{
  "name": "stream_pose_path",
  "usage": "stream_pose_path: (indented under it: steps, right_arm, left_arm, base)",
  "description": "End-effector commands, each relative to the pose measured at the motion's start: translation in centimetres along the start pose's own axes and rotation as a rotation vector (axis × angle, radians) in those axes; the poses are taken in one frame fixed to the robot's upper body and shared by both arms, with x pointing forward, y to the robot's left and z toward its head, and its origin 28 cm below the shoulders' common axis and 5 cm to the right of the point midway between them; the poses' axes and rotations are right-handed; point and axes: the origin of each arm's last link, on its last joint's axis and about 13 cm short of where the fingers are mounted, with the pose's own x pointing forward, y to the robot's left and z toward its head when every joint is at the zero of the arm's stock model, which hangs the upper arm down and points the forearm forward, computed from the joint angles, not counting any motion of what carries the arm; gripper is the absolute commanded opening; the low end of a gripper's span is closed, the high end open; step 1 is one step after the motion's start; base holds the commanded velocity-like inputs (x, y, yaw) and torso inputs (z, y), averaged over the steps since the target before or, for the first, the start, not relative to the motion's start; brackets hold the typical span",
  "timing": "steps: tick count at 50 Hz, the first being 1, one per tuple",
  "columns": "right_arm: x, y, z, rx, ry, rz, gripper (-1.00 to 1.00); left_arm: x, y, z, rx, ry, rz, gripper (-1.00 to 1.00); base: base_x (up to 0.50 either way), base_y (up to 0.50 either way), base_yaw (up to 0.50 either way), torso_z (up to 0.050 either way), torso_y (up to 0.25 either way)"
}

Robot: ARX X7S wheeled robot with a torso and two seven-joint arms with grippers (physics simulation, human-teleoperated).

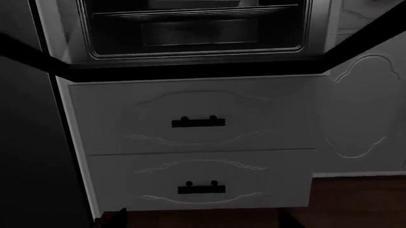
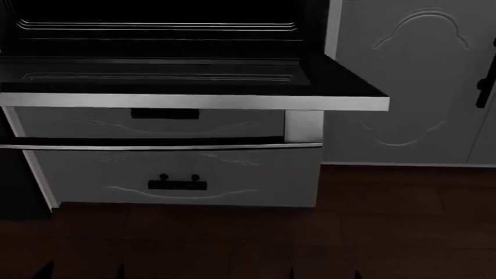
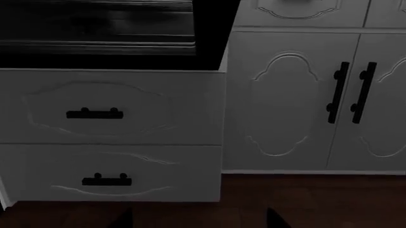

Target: Close the oven door

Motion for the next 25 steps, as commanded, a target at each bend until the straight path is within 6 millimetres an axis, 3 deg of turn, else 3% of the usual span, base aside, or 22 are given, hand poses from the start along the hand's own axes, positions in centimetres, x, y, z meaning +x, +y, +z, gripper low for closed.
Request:
stream_pose_path:
  steps: [1, 9, 14, 25]
  right_arm:
    - [0.05, -0.02, 0.0, -0.002, 0.002, -0.004, 1.0]
    - [0.03, 0.0, -0.07, -0.003, 0.001, -0.004, 1.0]
    - [-0.01, 0.04, -0.02, -0.013, -0.001, -0.008, 1.0]
    - [-0.02, 0.05, 0.02, -0.018, -0.004, -0.005, 1.0]
  left_arm:
    - [0.01, -0.01, 0.02, 0.001, 0.002, -0.003, 1.0]
    - [-0.04, 0.04, -0.05, -0.01, -0.003, -0.007, 1.0]
    - [-0.07, 0.06, 0.06, -0.024, -0.011, -0.008, 1.0]
    - [-0.05, 0.03, 0.09, -0.02, -0.007, -0.005, 1.0]
  base:
    - [0.0, 0.0, 0.0, -0.05, 0.0]
    - [0.0, 0.0, 0.0, -0.05, 0.0]
    - [0.0, 0.03, 0.0, 0.0, 0.0]
    - [0.0, 0.48, 0.0, 0.0, 0.0]
